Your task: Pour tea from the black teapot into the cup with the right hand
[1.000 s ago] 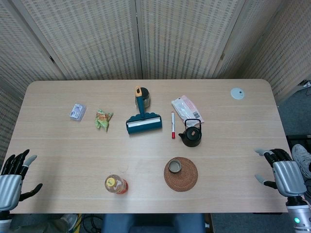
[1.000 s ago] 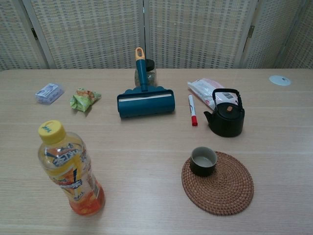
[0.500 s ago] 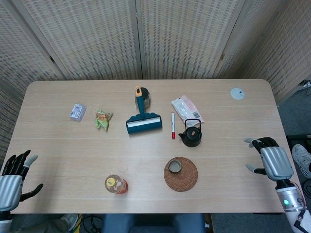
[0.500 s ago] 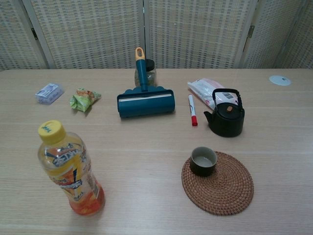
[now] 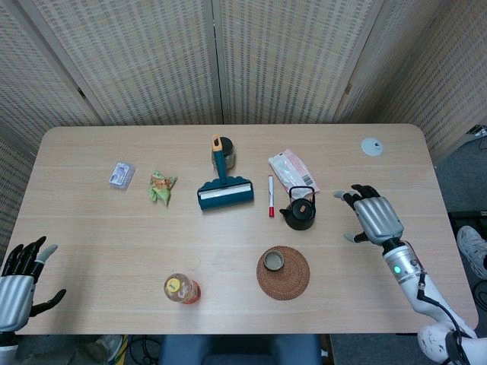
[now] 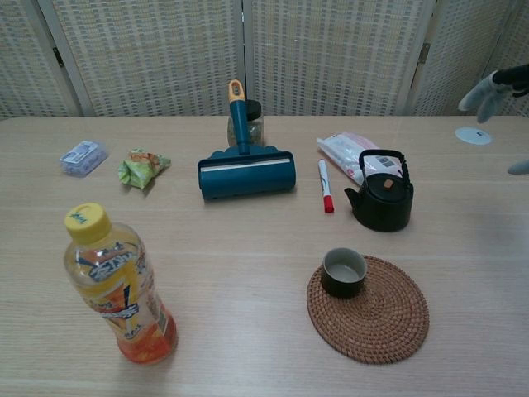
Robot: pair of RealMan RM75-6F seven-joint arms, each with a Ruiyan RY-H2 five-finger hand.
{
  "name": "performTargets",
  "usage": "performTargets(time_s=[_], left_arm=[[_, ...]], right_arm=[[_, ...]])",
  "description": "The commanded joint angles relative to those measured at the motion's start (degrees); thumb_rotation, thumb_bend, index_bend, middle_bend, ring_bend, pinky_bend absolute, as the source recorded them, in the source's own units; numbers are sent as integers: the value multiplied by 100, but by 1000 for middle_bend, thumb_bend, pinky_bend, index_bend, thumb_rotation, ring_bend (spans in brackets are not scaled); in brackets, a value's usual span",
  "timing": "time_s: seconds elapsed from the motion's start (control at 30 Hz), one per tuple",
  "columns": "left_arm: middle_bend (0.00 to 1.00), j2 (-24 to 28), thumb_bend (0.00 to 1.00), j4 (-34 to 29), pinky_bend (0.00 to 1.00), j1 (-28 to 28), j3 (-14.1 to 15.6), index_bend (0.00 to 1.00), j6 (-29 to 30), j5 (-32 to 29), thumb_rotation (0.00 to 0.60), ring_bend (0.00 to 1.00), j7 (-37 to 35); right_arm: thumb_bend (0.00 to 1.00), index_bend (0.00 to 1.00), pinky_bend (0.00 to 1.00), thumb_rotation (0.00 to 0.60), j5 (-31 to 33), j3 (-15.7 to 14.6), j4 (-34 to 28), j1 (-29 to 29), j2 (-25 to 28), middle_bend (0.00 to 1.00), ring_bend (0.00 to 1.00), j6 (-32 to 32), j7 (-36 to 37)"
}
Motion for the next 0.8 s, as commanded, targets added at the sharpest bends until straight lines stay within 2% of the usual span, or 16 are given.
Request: performTargets(time_s=[0.03,0.27,0.47,0.8], left_arm=[[38,6,183,-3,14,6,-3,149,9,-4,600,81,0],[38,20,183,-24,14,32,12,149,25,-6,600,80,24],[38,27,183,-47,14,56,20,149,39,-14,600,80,53],[38,34,184,-55,14,78,13,149,40,-46,600,80,78]], right_arm=[[0,201,118,600,475,139,162,396,-222,248,76,-385,-281],[0,193,100,600,1569,247,689,1176,-603,240,67,-1009,-687],[0,193,99,600,2251,161,1167,1758,-976,240,67,-1250,-1037],[0,193,99,600,2886,-6,1870,2379,-1488,240,67,-1461,-1214]])
